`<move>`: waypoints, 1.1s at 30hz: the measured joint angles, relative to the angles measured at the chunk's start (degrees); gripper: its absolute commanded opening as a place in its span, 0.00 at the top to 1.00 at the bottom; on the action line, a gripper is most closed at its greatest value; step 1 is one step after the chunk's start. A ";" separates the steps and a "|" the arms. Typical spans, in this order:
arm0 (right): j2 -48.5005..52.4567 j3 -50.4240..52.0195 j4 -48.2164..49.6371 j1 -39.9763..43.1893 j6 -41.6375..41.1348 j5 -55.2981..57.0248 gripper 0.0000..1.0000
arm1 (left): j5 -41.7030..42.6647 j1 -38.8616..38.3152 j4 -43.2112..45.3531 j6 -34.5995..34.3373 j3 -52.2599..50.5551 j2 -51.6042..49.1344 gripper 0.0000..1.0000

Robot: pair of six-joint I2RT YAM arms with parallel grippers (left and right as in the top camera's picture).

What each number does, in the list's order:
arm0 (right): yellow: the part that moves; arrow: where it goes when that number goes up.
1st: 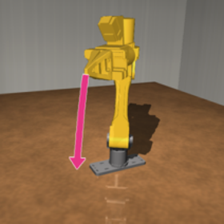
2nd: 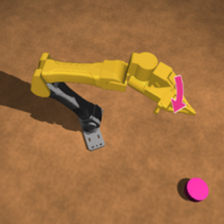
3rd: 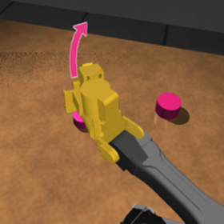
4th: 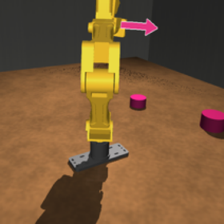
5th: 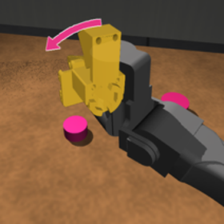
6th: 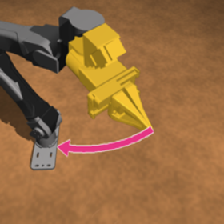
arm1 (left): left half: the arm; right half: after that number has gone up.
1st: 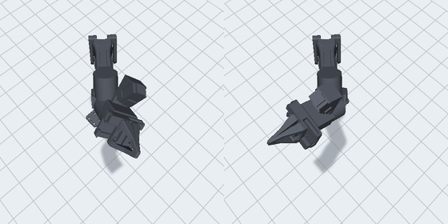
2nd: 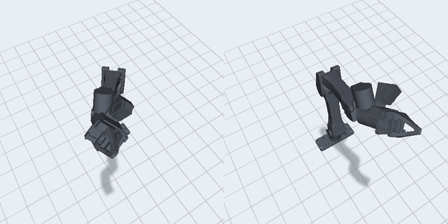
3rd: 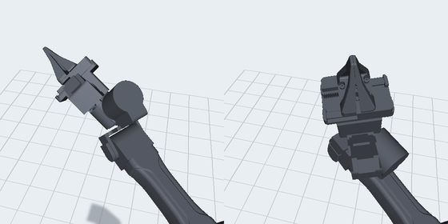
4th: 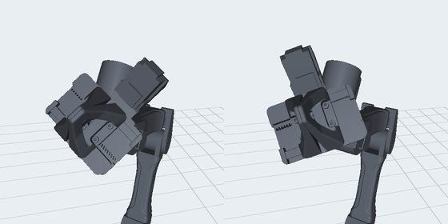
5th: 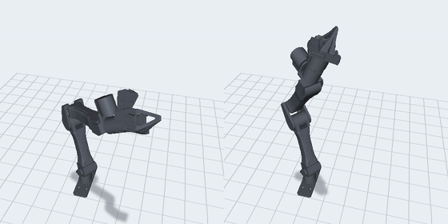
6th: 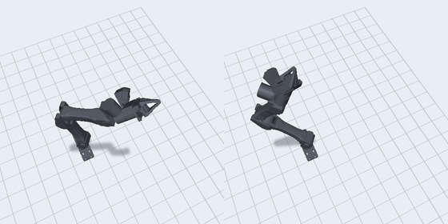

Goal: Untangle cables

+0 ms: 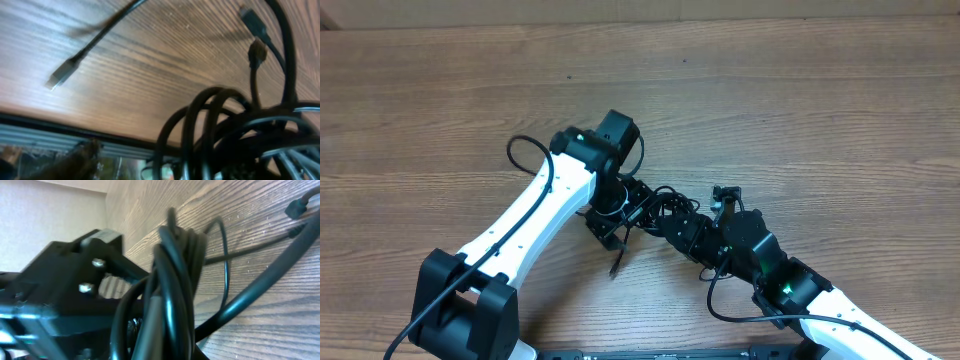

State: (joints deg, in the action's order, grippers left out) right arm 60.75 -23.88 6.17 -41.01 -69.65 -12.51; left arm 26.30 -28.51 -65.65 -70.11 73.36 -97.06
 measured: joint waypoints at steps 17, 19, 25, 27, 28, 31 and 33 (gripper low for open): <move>0.07 0.00 -4.52 -0.07 0.04 -0.55 0.83 | 0.87 -0.72 5.68 -11.50 -3.58 0.00 0.65; 0.07 0.00 -4.92 -0.07 0.04 -0.50 0.83 | -0.20 -0.70 5.70 -10.64 -3.61 0.00 0.56; 0.07 0.00 -5.42 -0.07 0.04 0.09 0.83 | -2.56 -0.70 5.73 -8.61 -3.69 0.00 0.06; 0.07 0.00 -5.70 -0.02 0.07 0.55 0.83 | -3.30 -0.68 6.03 -8.02 -3.69 0.00 0.00; 0.07 0.00 -5.88 0.00 0.04 0.74 0.83 | -3.58 -0.52 6.56 -7.87 -3.72 0.00 0.00; 0.07 0.00 -6.43 0.00 0.07 0.90 0.83 | -4.22 0.83 8.94 -7.74 -3.85 0.00 0.00; 0.07 0.00 -6.75 0.00 0.07 0.90 0.83 | -4.09 3.39 9.75 -6.78 -3.87 0.00 0.00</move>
State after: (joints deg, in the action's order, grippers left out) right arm 60.82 -23.88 -0.58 -41.01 -69.58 -11.62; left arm 22.22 -25.12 -55.90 -76.88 69.49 -97.06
